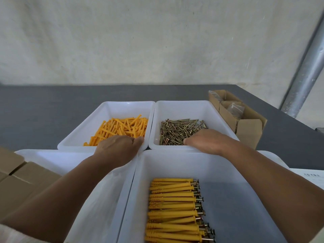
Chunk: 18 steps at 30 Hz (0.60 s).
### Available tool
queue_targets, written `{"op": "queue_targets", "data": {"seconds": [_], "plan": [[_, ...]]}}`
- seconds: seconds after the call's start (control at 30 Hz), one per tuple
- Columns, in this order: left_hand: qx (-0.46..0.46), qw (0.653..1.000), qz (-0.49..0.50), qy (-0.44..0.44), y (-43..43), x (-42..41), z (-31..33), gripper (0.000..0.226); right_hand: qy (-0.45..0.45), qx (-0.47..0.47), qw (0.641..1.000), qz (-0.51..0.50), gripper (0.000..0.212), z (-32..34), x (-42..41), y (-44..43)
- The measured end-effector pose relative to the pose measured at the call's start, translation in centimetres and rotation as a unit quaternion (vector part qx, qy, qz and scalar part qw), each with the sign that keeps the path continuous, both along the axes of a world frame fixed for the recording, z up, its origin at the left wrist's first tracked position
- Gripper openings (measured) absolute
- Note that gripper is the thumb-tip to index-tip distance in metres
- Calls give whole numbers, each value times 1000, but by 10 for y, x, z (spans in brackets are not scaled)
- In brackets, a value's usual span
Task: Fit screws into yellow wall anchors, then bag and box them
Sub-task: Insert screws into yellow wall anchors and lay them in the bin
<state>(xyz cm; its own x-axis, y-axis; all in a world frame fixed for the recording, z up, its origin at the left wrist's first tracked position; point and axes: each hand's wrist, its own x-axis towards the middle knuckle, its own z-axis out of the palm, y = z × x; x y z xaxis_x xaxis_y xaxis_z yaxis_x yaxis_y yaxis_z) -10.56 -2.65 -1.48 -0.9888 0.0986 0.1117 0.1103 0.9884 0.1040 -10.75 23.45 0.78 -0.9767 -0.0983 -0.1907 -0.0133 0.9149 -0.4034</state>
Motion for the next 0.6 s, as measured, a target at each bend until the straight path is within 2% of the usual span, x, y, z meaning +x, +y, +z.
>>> {"op": "queue_targets", "data": {"seconds": [0.17,0.3,0.37,0.5,0.6], "plan": [[22,999,21,23,2,3,1,55,38,-73,997,0,53,0,8,6],[41,998,35,45,3,4,2,43,26,-131,991,1,63,1,15,12],[48,997,42,52,4,4,2,38,14,-143,989,26,55,4,18,15],[62,993,64,78,4,3,1,26,53,-104,991,70,16,6,24,17],[97,988,80,86,4,3,1,20,96,-115,986,71,15,5,26,16]]}}
